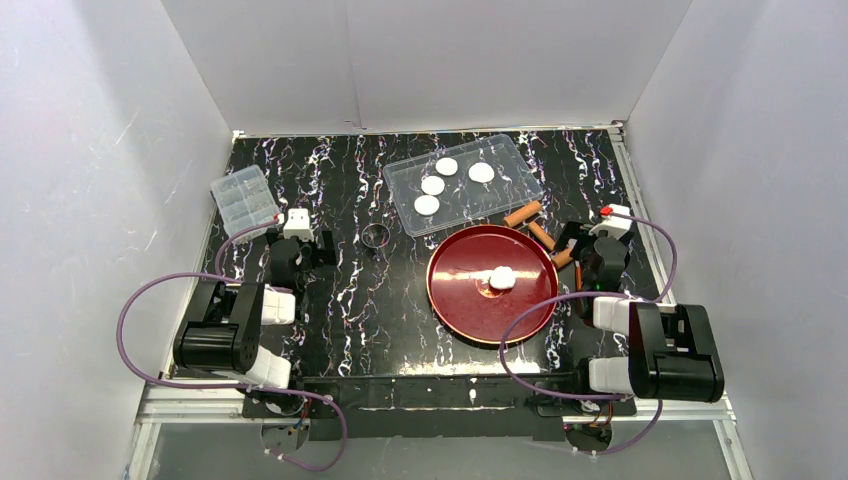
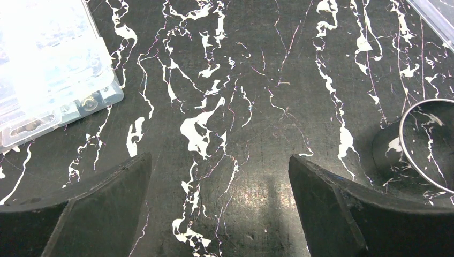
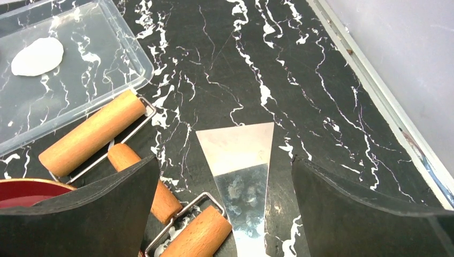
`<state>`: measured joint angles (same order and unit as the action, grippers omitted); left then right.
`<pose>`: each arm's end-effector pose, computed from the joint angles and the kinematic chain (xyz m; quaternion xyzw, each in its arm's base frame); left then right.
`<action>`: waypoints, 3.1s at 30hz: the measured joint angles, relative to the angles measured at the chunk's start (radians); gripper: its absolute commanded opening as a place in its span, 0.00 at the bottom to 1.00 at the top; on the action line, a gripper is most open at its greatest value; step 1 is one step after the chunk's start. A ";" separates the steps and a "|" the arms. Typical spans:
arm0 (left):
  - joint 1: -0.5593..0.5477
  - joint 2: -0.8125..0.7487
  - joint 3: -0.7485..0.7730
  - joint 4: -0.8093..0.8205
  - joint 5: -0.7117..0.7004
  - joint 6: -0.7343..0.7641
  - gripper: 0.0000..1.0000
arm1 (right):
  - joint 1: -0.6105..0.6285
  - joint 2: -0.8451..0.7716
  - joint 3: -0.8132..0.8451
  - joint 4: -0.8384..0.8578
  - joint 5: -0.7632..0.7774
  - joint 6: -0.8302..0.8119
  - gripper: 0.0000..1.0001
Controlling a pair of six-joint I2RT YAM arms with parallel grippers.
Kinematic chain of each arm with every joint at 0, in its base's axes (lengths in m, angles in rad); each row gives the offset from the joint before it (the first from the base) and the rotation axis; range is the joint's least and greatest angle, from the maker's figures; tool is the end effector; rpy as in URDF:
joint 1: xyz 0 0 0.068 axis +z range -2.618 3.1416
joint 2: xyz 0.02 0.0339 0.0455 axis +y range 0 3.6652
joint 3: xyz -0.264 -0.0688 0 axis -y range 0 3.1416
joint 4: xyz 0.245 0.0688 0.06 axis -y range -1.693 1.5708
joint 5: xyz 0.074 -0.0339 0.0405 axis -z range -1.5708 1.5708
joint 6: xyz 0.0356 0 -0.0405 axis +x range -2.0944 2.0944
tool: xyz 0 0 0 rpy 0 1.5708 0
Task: Roll out the dumpling wrappers from the dough
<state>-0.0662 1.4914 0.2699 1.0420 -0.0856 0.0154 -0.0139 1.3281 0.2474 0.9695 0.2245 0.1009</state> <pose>0.2467 -0.0133 0.1475 0.0039 0.7674 0.0166 0.6409 0.2327 -0.0112 0.1698 0.1170 0.7351 -0.0546 0.6655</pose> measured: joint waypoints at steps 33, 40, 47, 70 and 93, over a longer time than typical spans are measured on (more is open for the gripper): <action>0.032 -0.187 0.690 -1.340 0.571 0.271 1.00 | 0.095 0.157 0.831 -1.469 -0.273 -0.004 0.71; 0.032 -0.158 0.741 -1.422 0.603 0.284 0.99 | 0.094 0.346 0.959 -1.504 -0.251 -0.053 0.63; 0.032 -0.135 0.742 -1.446 0.619 0.283 0.99 | 0.094 0.426 0.983 -1.548 -0.254 -0.106 0.62; 0.032 -0.122 0.760 -1.467 0.615 0.282 1.00 | 0.127 0.640 1.141 -1.557 -0.201 -0.239 0.01; -0.014 -0.090 0.986 -1.616 0.720 0.322 0.99 | 0.127 0.394 1.216 -1.718 -0.388 -0.137 0.01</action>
<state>-0.0807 1.4014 1.2560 -0.5743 0.6342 0.3378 0.1135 1.7226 1.4631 -0.7483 -0.1635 -0.0364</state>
